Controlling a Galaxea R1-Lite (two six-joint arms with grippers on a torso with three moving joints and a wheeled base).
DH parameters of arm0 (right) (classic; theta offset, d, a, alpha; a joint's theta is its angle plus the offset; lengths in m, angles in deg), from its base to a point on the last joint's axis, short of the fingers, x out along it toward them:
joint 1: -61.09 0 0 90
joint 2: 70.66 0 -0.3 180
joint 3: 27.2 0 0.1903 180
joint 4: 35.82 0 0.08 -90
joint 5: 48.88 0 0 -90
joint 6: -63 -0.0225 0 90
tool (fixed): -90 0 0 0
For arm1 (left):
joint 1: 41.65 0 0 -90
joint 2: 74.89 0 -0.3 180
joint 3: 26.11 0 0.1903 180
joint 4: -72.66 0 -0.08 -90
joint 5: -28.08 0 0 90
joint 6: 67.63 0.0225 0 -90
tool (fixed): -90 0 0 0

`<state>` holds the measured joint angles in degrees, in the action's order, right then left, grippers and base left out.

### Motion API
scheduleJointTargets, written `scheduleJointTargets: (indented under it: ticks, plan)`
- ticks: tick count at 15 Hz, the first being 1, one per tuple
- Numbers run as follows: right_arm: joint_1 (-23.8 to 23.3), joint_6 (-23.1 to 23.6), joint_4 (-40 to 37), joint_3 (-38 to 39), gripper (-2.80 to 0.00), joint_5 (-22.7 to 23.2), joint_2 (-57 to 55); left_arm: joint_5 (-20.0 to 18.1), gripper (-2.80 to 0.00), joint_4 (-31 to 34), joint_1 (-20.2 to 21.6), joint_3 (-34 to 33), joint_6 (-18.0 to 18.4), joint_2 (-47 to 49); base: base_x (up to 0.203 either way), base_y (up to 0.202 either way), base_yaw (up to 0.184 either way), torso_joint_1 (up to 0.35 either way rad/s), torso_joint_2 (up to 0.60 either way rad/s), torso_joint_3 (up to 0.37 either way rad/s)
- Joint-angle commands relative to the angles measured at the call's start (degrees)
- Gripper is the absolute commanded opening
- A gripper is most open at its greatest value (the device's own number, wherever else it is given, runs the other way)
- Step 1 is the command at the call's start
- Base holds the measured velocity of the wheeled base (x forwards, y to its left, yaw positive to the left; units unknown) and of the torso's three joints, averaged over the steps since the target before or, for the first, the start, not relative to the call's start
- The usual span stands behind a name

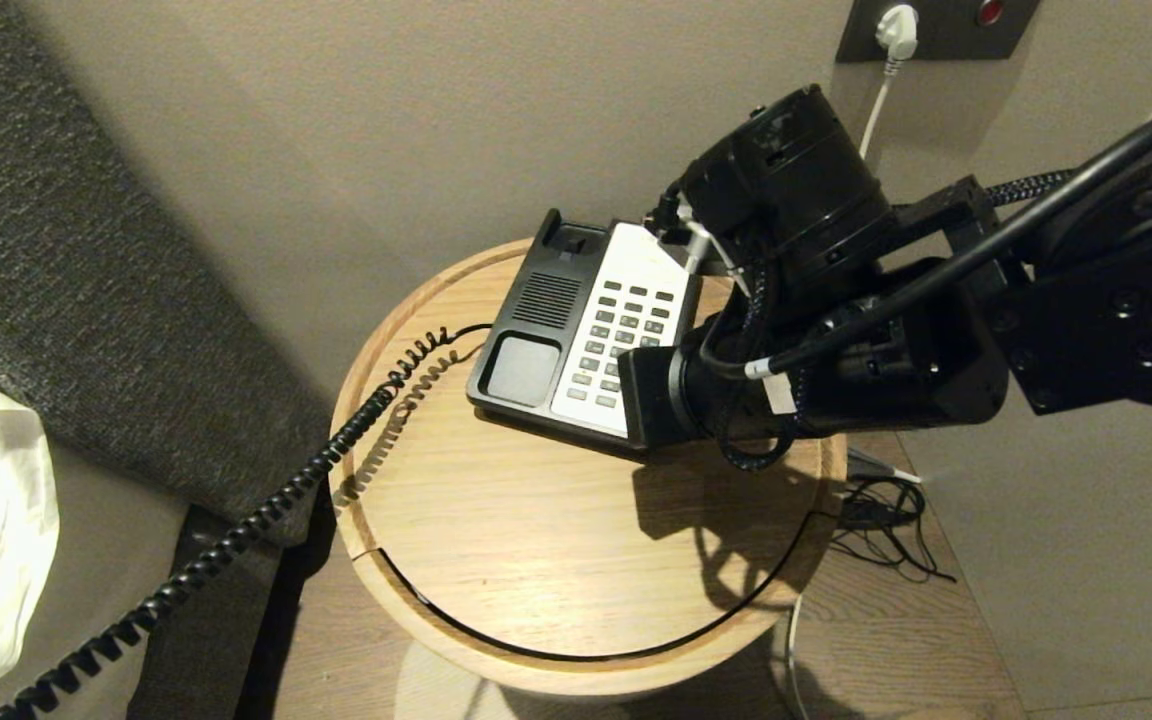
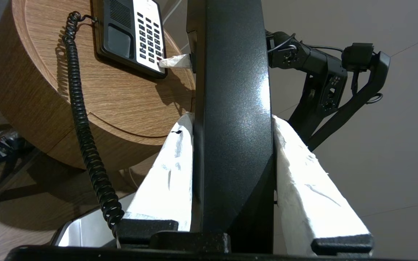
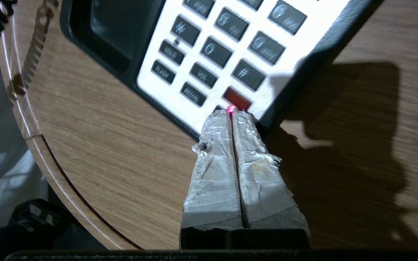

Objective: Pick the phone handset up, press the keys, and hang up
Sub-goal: Dial the number, then put the handset back

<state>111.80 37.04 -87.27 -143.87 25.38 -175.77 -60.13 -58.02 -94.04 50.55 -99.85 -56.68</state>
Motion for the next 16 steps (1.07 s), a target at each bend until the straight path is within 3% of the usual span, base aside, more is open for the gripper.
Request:
scheduleJointTargets:
  ticks: [1, 10, 14, 16]
  plan:
    - [0.33, -0.39, -0.12, -0.90, -2.80, -0.08, 1.57, 0.05, -2.80, 0.15, 0.01, -0.03, -0.21, -0.02, 0.000, 0.000, 0.000, 0.000, 0.00, 0.000]
    - [0.11, -1.02, -1.03, 0.31, -2.80, -0.25, 6.41, 0.05, -2.80, 0.41, -0.08, 0.01, -0.21, 0.51, 0.000, 0.000, 0.000, 0.000, 0.00, 0.000]
    - [-1.06, -1.86, -2.51, 7.94, -2.80, -0.43, 22.14, 0.07, -2.80, 0.81, 0.11, -2.00, 0.39, 1.60, 0.000, 0.000, 0.000, 0.000, 0.00, 0.000]
    - [-3.18, -2.28, -4.19, 10.75, -2.80, -0.76, 31.50, 0.25, -2.80, 1.73, 0.33, -4.22, 2.91, 2.89, 0.000, 0.000, 0.000, 0.000, 0.00, 0.000]
